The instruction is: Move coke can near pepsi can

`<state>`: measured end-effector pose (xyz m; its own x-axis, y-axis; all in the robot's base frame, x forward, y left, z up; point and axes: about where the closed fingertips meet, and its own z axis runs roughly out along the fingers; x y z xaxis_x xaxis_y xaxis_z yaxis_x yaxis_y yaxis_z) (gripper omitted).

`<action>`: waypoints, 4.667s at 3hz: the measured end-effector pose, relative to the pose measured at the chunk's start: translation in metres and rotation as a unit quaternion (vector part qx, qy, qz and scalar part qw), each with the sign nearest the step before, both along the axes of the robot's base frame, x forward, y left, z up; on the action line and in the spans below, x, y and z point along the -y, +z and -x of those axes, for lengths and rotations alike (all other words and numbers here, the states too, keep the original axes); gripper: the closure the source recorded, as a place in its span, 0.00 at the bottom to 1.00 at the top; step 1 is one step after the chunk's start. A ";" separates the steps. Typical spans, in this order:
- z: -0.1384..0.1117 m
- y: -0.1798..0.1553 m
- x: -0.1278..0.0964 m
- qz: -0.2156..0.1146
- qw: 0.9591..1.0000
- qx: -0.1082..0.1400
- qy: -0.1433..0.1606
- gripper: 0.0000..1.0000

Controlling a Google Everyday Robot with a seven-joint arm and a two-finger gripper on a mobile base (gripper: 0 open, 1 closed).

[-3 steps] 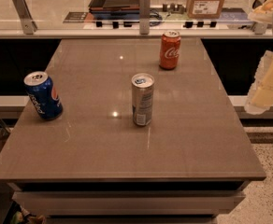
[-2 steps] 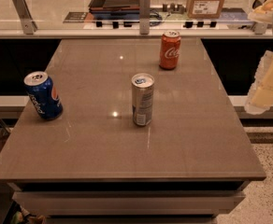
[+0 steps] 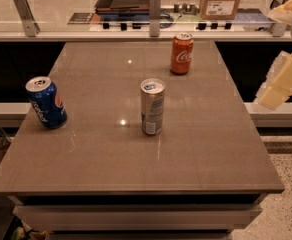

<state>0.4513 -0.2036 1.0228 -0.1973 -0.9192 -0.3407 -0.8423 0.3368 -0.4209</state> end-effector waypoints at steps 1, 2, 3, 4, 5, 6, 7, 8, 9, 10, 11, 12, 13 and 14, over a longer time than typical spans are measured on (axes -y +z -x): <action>-0.032 -0.017 0.001 -0.063 0.997 0.026 -0.045 0.00; -0.059 -0.026 0.006 -0.115 0.987 0.048 -0.097 0.00; -0.084 -0.034 0.011 -0.150 0.979 0.055 -0.128 0.00; -0.110 -0.040 0.019 -0.195 0.967 0.069 -0.149 0.00; -0.127 -0.050 0.021 -0.228 0.959 0.075 -0.155 0.00; -0.132 -0.053 0.021 -0.236 0.956 0.076 -0.156 0.00; -0.146 -0.055 0.021 -0.253 0.949 0.088 -0.163 0.00; -0.174 -0.061 0.013 -0.290 0.938 0.104 -0.158 0.00; -0.197 -0.071 0.006 -0.318 0.929 0.110 -0.152 0.00; -0.217 -0.083 -0.003 -0.343 0.922 0.110 -0.142 0.00; -0.231 -0.091 -0.015 -0.369 0.916 0.105 -0.120 0.00; -0.247 -0.096 -0.032 -0.394 0.909 0.099 -0.090 0.00; -0.263 -0.099 -0.047 -0.416 0.902 0.093 -0.066 0.00; -0.274 -0.105 -0.061 -0.434 0.896 0.085 -0.051 0.00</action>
Offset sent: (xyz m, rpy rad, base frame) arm 0.0928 -0.0167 -0.0402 0.3608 -0.1458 -0.3210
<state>0.7258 -0.1426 0.9181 -0.1423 -0.2745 -0.9510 -0.7377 0.6700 -0.0830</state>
